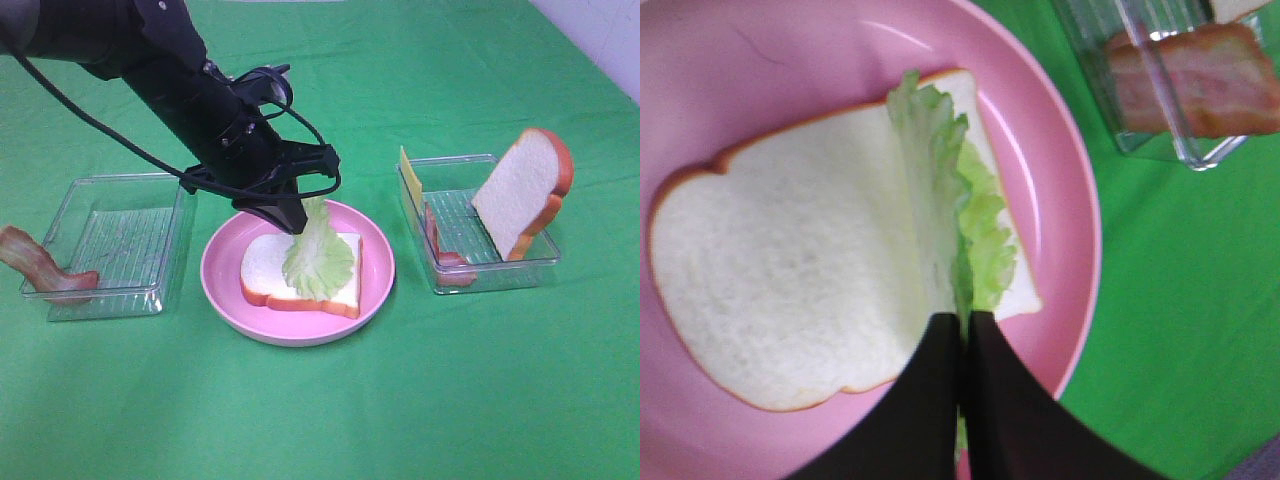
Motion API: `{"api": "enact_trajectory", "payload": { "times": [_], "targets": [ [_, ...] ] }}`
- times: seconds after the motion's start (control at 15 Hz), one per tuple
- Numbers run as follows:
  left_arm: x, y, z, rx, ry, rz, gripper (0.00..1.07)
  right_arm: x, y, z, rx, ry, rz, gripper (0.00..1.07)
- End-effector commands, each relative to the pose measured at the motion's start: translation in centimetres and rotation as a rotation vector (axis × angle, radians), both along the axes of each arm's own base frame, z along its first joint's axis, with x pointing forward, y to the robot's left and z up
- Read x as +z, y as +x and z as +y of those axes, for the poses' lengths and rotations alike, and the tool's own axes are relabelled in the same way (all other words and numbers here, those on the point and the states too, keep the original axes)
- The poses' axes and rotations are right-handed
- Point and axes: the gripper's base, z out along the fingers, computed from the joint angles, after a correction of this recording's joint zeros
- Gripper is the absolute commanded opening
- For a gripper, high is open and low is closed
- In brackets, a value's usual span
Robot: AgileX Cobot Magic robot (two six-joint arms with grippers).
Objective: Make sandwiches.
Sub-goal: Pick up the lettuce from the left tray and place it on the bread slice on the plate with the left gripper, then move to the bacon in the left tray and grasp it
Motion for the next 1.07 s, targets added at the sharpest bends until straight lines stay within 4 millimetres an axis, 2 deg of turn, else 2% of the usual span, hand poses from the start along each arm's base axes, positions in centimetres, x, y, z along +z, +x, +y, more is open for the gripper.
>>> {"api": "enact_trajectory", "payload": {
  "times": [0.07, 0.13, 0.2, 0.4, 0.47, 0.53, 0.6, 0.8, 0.93, 1.0, 1.07],
  "targets": [
    [-0.2, 0.1, 0.2, 0.021, 0.039, -0.005, 0.0, 0.1, -0.2, 0.1, 0.003, -0.004, -0.029, 0.67],
    [-0.3, 0.3, 0.5, 0.051, 0.061, -0.009, 0.0, 0.1, -0.2, 0.1, 0.003, -0.004, -0.029, 0.67],
    [-0.3, 0.3, 0.6, 0.065, 0.075, -0.008, 0.07, 0.1, -0.2, 0.1, 0.003, -0.004, -0.029, 0.67],
    [-0.3, 0.4, 0.6, 0.064, 0.076, -0.01, 0.62, 0.1, -0.2, 0.1, 0.003, -0.004, -0.029, 0.67],
    [-0.3, 0.4, 0.7, 0.057, 0.089, -0.018, 0.73, 0.1, -0.2, 0.1, 0.003, -0.004, -0.029, 0.67],
    [0.2, 0.4, 1.0, 0.035, 0.121, -0.054, 0.8, 0.1, -0.2, 0.1, 0.003, -0.004, -0.029, 0.67],
    [0.2, 0.4, 1.0, 0.035, 0.121, -0.054, 0.8, 0.1, -0.2, 0.1, 0.003, -0.004, -0.029, 0.67],
    [3.0, 0.4, 2.1, 0.054, 0.193, -0.143, 0.8, 0.1, -0.2, 0.1, 0.003, -0.004, -0.029, 0.67],
    [5.7, -0.3, 3.4, 0.063, 0.268, -0.175, 0.8, 0.1, -0.2, 0.1, 0.003, -0.004, -0.029, 0.67],
    [5.7, -0.3, 3.4, 0.063, 0.268, -0.175, 0.8, 0.1, -0.2, 0.1, 0.003, -0.004, -0.029, 0.67],
    [7.5, -1.1, 4.7, 0.055, 0.354, -0.189, 0.8, 0.1, -0.2, 0.1, 0.003, -0.004, -0.029, 0.67]
  ]
}}
